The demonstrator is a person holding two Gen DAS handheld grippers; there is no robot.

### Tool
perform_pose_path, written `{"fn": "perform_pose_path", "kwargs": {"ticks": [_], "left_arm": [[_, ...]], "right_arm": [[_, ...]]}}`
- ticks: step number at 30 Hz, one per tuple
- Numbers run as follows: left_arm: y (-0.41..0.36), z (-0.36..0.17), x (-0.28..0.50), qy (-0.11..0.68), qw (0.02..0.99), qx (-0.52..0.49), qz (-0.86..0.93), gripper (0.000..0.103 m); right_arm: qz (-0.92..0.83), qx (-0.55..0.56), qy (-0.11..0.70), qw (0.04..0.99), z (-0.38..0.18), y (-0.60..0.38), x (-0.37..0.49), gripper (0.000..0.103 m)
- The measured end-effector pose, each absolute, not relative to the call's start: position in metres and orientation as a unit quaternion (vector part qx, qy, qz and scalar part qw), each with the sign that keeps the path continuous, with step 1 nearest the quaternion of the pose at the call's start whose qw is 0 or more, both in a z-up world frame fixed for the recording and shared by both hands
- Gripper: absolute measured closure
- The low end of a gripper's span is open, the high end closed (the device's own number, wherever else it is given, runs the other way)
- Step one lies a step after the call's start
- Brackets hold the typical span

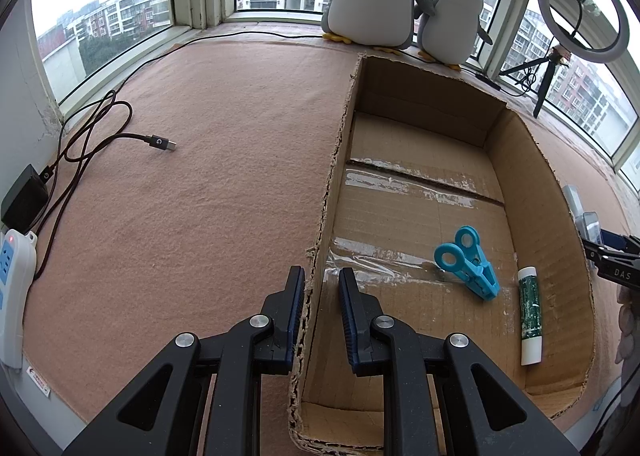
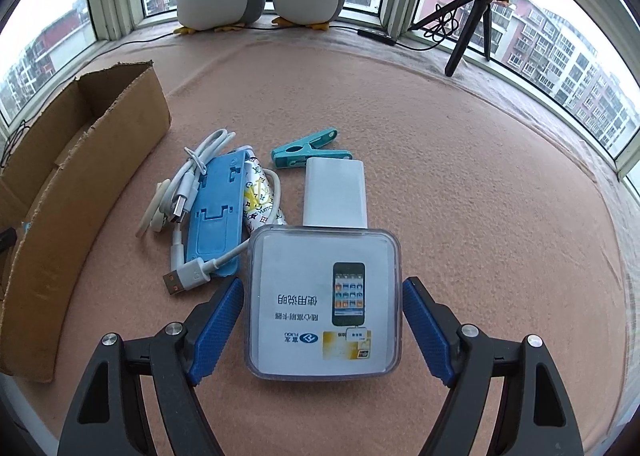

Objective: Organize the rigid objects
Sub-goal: 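Move the right tool to the clear phone box and grasp it, then carry the phone box with the right tool into the box and release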

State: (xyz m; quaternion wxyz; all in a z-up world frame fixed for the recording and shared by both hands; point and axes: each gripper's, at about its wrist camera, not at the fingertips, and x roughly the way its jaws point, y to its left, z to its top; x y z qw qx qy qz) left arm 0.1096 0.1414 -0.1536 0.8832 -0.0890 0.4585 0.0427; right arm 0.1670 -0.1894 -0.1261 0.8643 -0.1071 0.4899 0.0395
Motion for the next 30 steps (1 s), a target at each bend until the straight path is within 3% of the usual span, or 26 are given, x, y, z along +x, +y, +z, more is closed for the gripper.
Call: {"fn": "perform_pose_path", "kwargs": {"ticks": [3,7,30], "left_arm": [[0.142,-0.154,0.109,0.459,0.883,-0.090,0.043,0.084],[0.142,-0.155,0.109,0.459,0.883,-0.090,0.043,0.084],[0.142,-0.154,0.109,0.459,0.883,-0.091,0.042,0.084]], "right_arm": [[0.038,-0.108,0.493,0.863,-0.127,-0.189,0.168,0.026],[0.035,-0.108,0.497,0.860,-0.129,-0.188,0.168,0.035],[0.049,-0.037,0.491,0.869,-0.114,-0.223,0.140,0.035]]}}
